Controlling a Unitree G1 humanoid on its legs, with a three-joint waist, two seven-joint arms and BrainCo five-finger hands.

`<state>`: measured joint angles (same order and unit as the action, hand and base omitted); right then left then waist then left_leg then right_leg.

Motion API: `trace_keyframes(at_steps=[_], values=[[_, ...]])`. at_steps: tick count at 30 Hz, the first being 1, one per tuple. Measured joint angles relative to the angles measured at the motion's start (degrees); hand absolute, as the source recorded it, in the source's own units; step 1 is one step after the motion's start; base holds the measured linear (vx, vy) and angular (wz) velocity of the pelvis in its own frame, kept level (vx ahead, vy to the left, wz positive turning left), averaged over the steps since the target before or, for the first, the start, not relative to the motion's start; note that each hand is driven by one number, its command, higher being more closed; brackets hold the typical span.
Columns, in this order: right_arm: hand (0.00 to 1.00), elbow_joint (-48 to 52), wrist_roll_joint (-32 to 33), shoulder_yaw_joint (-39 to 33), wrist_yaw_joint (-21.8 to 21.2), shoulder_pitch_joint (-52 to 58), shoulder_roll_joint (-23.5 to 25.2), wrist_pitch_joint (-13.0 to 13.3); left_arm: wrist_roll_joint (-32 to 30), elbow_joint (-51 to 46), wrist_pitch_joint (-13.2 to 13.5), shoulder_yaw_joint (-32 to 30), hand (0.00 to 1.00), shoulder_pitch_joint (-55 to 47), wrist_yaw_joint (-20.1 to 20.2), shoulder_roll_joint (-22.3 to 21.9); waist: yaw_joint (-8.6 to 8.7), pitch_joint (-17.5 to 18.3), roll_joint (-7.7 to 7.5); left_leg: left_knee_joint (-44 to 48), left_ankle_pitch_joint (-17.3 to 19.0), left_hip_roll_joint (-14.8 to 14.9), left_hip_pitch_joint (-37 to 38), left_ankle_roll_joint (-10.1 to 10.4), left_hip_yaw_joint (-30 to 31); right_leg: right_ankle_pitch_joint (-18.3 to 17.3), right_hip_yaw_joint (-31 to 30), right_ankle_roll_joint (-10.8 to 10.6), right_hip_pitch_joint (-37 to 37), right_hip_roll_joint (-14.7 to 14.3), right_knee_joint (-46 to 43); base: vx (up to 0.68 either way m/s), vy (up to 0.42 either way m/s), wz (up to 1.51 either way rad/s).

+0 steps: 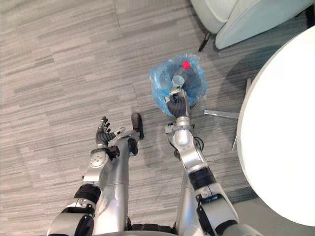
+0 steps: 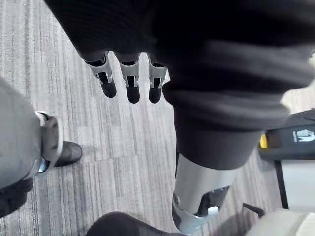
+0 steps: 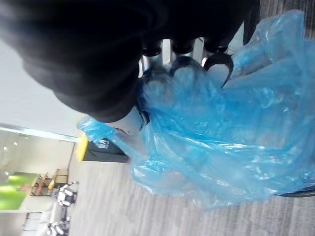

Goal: Gather rubbish on tea table into small bin, then transfer packed bag to large trash can.

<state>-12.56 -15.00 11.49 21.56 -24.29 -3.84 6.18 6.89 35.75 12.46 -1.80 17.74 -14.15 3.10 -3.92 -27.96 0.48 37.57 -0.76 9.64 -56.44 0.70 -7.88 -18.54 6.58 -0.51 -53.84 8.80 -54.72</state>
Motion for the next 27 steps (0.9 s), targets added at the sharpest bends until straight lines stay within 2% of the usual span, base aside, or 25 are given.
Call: trace_keyframes(at_steps=[1,2,4,7,9,11,13,15,16,21,27], values=[[1.0,1.23,0.92,0.46,-0.6,1.42,0.23,0.21,-0.44,-0.84,-0.04,0.41,0.0,-1.06,0.28,0.08,0.02,0.32,-0.36,-0.62,0.06,-0.02,1.52,0.09,-0.23,0.04,-0.14,-0.07,1.43,-0.05,0.64,0.09,-0.083,-0.06],[1.0,4.96,1.6,1.95,-1.89,6.13,0.56,0.93,-0.86,-2.27,-0.08,1.76,0.0,-3.85,0.45,-0.2,0.18,2.46,-0.85,-1.83,0.55,0.08,4.73,0.59,-0.08,0.16,0.59,-0.3,5.24,-0.32,3.31,0.11,-0.08,-0.07],[1.0,7.33,1.63,2.58,-2.99,8.7,0.83,1.53,-0.94,-2.72,-0.1,2.16,0.0,-5.37,0.48,-0.47,0.22,2.76,-1.05,-3.31,0.8,0.26,8.03,0.5,-0.03,0.36,1.43,-0.6,9.2,-0.45,5.61,0.12,-0.058,-0.04],[1.0,11.99,2.84,4.1,-4.73,13.22,1.14,2.56,-1.04,-4.4,-0.11,2.9,0.0,-9.29,0.54,-0.51,0.18,5.42,-1.86,-6.21,1.09,-0.13,12.88,0.61,-0.28,0.66,1.81,-1.13,14.45,-0.5,9.32,0.13,-0.041,0.03],[1.0,13.54,3.68,4.6,-5.69,14.66,1.21,3.19,-1.14,-4.64,-0.12,4.03,0.0,-10.88,0.63,-0.16,0.18,6.45,-1.93,-8.45,1.07,-0.67,16.36,0.61,-0.44,0.83,2.48,-1.37,18.07,-0.33,11.73,0.14,-0.019,0.08],[1.0,14.57,3.97,5.31,-7.06,16.94,1.22,4.23,-1.6,-5.44,-0.1,5.11,0.0,-13.81,1.52,0.06,0.24,9.42,-2.2,-11.61,0.78,-1.3,20.02,1.01,-0.83,1.16,2.75,-1.81,21.71,-0.21,14.95,0.19,-0.012,0.04],[1.0,15.03,4.39,5.77,-8.11,18.35,1.25,4.67,-2.51,-5.59,-0.09,7.44,0.0,-15.43,1.74,1.12,0.3,10.24,-2.71,-15.42,-0.06,-2.31,24.38,1.5,-1.48,1.36,2.57,-1.96,25.07,0.33,17.25,0.16,-0.015,0.02],[1.0,15.24,5.49,6.41,-9.26,19.59,1.13,4.84,-3.1,-5.67,-0.08,9.27,0.0,-16.97,1.94,2.14,0.58,12.4,-2.78,-18.36,-0.78,-2.84,26.88,1.76,-1.72,2.0,2.57,-1.86,27.09,0.28,19.86,0.18,-0.027,-0.01],[1.0,15.21,5.86,6.45,-9.64,19.83,0.99,4.84,-3.11,-5.67,-0.02,10.5,0.0,-17.97,2.42,2.63,1.32,13.18,-2.72,-20.93,-1.7,-3.03,28.55,1.69,-1.74,2.63,2.6,-1.87,28.69,0.04,22.04,0.15,-0.02,0.0],[1.0,15.18,7.93,6.35,-12.04,19.74,-1.89,4.99,-3.14,-5.96,0.03,12.77,0.0,-18.69,3.95,4.95,3.01,14.17,-2.74,-28.21,-4.0,-3.59,34.81,1.89,-1.82,4.71,2.95,-2.38,34.7,-0.92,29.27,0.15,-0.022,-0.05],[1.0,15.37,12.35,6.3,-15.35,20.5,-4.68,6.5,-3.12,-11.0,1.42,13.56,0.0,-20.87,5.49,6.93,3.27,17.16,-2.16,-33.91,-4.39,-3.8,41.76,1.86,-3.42,7.72,2.48,-3.16,42.57,-1.91,38.47,0.13,0.019,-0.13]])
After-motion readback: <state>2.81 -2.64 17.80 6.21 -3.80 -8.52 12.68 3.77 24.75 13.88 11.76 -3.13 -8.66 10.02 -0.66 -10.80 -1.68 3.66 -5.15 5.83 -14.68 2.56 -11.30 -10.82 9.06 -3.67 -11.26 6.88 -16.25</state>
